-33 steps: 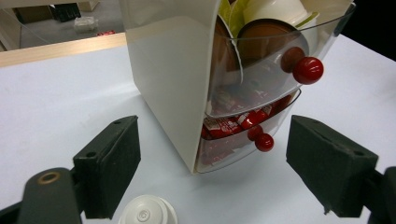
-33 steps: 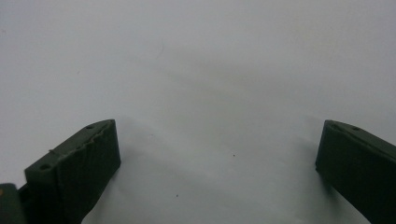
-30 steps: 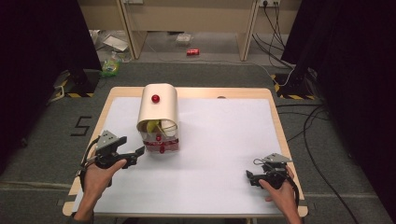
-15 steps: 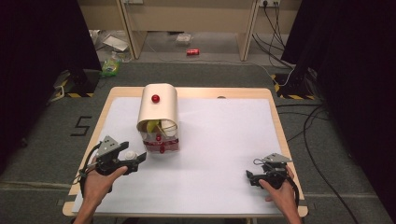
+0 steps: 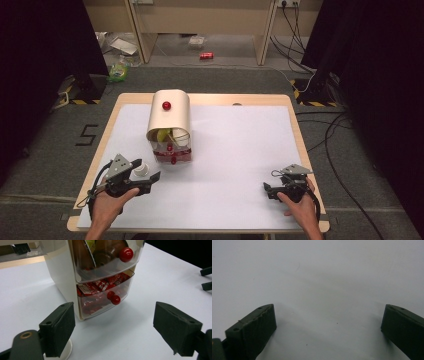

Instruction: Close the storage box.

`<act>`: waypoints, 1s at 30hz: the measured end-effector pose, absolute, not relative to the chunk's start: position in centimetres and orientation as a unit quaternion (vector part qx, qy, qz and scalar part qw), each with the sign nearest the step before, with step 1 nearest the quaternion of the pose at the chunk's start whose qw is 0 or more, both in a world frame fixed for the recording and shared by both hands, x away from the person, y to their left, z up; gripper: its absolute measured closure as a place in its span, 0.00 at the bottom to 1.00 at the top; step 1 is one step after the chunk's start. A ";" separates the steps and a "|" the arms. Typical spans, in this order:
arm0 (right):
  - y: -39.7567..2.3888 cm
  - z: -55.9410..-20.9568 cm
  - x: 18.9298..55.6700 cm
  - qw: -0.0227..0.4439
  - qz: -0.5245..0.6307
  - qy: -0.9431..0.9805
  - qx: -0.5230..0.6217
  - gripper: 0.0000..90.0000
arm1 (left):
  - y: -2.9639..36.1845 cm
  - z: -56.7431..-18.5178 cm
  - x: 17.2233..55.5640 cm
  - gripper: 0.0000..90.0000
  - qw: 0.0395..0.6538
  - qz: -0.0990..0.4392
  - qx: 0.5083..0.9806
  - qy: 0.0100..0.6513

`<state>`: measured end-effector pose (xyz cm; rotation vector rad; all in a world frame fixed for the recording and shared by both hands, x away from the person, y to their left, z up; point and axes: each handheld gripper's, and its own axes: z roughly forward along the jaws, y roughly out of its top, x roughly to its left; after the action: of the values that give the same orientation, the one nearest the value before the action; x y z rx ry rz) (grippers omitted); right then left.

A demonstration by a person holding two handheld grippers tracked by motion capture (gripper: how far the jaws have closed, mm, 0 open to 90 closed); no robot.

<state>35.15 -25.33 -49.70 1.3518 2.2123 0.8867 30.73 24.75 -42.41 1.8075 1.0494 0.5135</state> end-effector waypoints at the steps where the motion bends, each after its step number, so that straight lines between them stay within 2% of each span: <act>1: -25.3 -49.7 35.1 0.199 0.317 0.791 0.484 0.00 | 24.7 -42.5 30.6 0.19 0.475 0.209 0.740 0.429; 30: -25.3 -49.7 35.1 0.200 0.317 0.791 0.483 0.00 | 24.2 -45.8 28.8 0.17 0.470 0.188 0.761 0.405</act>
<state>35.14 -25.33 -49.70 1.3513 2.2122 0.8865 28.80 24.17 -45.76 1.8651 0.9915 0.4615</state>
